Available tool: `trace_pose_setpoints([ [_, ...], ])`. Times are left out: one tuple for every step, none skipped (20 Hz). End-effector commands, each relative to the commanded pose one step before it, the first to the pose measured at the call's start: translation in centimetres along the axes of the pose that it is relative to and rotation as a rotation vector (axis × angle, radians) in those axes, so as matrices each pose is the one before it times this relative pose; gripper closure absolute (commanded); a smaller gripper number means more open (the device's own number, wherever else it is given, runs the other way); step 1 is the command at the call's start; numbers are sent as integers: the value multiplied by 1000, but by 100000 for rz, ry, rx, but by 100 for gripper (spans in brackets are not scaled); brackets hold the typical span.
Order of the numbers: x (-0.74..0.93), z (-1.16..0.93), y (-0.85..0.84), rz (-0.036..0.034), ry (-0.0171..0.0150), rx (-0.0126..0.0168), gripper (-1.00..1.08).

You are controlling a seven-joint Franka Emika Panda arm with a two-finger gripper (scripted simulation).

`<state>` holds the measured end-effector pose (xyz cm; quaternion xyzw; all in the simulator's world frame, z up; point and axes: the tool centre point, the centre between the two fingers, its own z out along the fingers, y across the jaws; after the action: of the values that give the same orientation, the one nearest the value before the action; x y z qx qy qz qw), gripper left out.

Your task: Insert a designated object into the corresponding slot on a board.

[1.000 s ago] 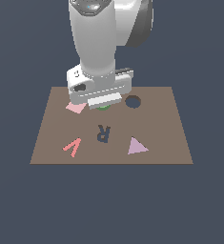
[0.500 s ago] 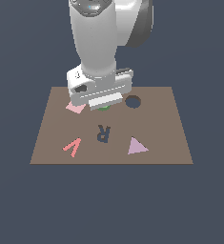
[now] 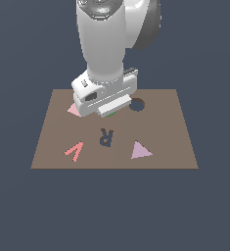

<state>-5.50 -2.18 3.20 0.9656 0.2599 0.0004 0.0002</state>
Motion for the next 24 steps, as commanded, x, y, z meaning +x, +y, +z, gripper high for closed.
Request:
trace_pose_setpoints([
  [533,-70,-200,-7827,58,-44,108],
  [232,-20,-91,-3520,6,-3,108],
  [245,-21,-96,-3706,6,-3,108],
  [257,-22,-101,-3893,6,-3,108],
  [269,-23,-107,-4080,6,-3,108],
  [282,-24,-113,-4267,7,-3,108],
  [294,-25,-118,-4456,7,-3,108],
  [307,-26,-124,-4644,7,-3,108],
  [319,-27,-130,-4832,7,-3,108],
  [329,-27,-135,-4977,7,-3,108],
  [330,-27,-136,-4993,7,-3,108],
  [331,-27,-137,-4997,7,-2,108],
  [331,-27,-138,-5001,6,-2,108],
  [332,-27,-139,-5004,6,-1,108],
  [332,-27,-140,-5006,6,-1,108],
  [332,-27,-141,-5008,6,0,108],
  [332,-26,-142,-5008,6,0,108],
  [333,-26,-143,-5008,5,1,108],
  [332,-26,-144,-5006,5,2,108],
  [332,-26,-145,-5004,5,2,108],
  [332,-25,-146,-5000,5,3,108],
  [329,-25,-145,-4946,5,4,108],
  [317,-24,-141,-4764,5,5,108],
  [305,-22,-136,-4575,4,5,108],
])
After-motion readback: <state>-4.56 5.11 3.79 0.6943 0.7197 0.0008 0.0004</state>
